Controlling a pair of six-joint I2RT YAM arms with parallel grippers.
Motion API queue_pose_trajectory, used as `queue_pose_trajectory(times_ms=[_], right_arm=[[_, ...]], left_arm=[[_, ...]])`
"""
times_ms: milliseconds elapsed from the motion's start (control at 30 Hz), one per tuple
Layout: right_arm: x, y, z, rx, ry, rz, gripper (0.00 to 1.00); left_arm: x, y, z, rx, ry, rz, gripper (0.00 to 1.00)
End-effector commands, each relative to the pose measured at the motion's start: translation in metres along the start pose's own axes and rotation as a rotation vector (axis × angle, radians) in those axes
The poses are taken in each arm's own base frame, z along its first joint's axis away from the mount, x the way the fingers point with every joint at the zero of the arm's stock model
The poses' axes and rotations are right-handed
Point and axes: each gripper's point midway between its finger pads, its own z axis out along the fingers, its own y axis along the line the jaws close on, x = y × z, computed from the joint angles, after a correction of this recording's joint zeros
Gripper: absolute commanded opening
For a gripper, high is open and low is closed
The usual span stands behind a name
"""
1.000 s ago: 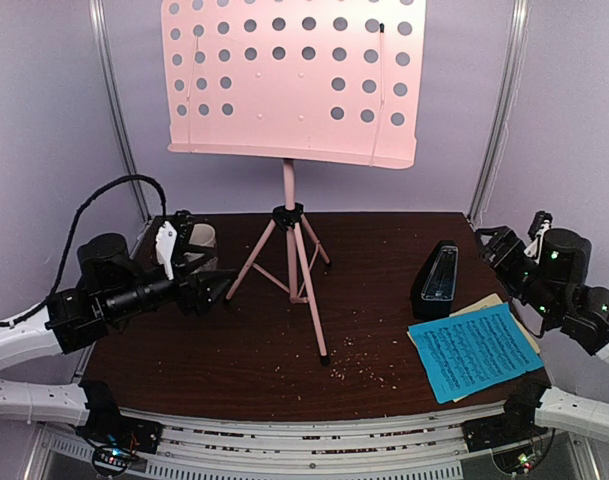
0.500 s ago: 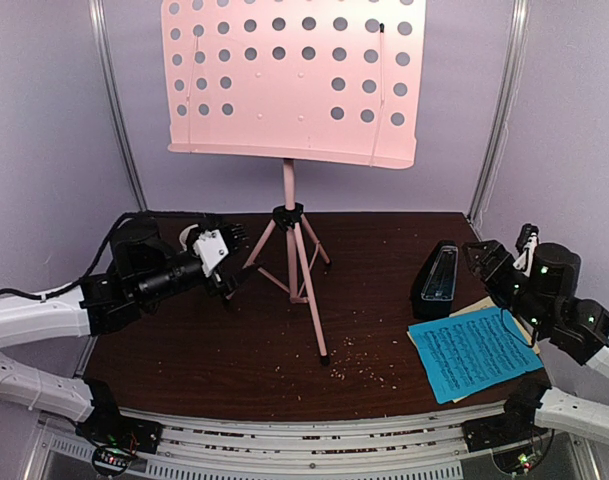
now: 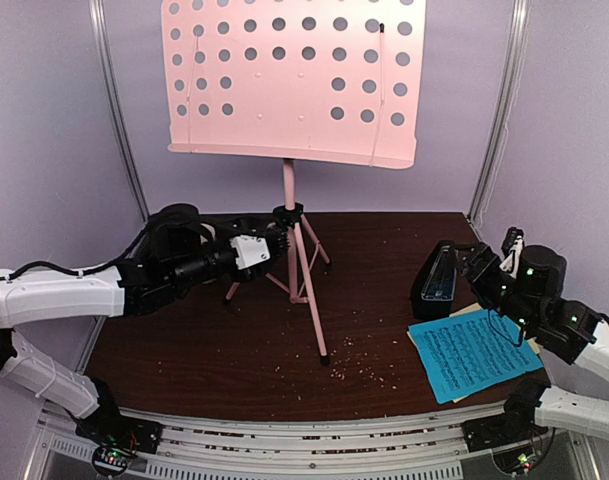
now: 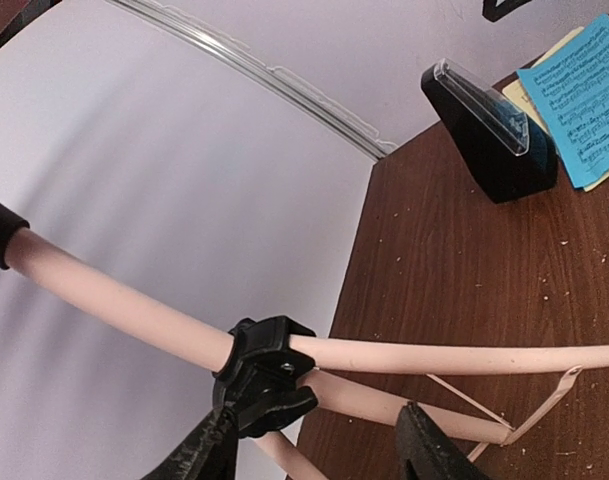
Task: Pack up the instrument practice props
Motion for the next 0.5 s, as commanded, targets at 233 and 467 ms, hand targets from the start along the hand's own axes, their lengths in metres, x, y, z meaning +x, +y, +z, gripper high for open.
queue_pose_trajectory(times_ms=[233, 467], right_arm=[[0.023, 0.022, 0.018, -0.104, 0.102, 0.047, 0.83], [0.02, 0.019, 0.013, -0.098, 0.089, 0.05, 0.83]], left_arm=[[-0.002, 0.035, 0.017, -0.159, 0.029, 0.046, 0.47], [0.003, 0.04, 0.021, -0.199, 0.049, 0.036, 0.37]])
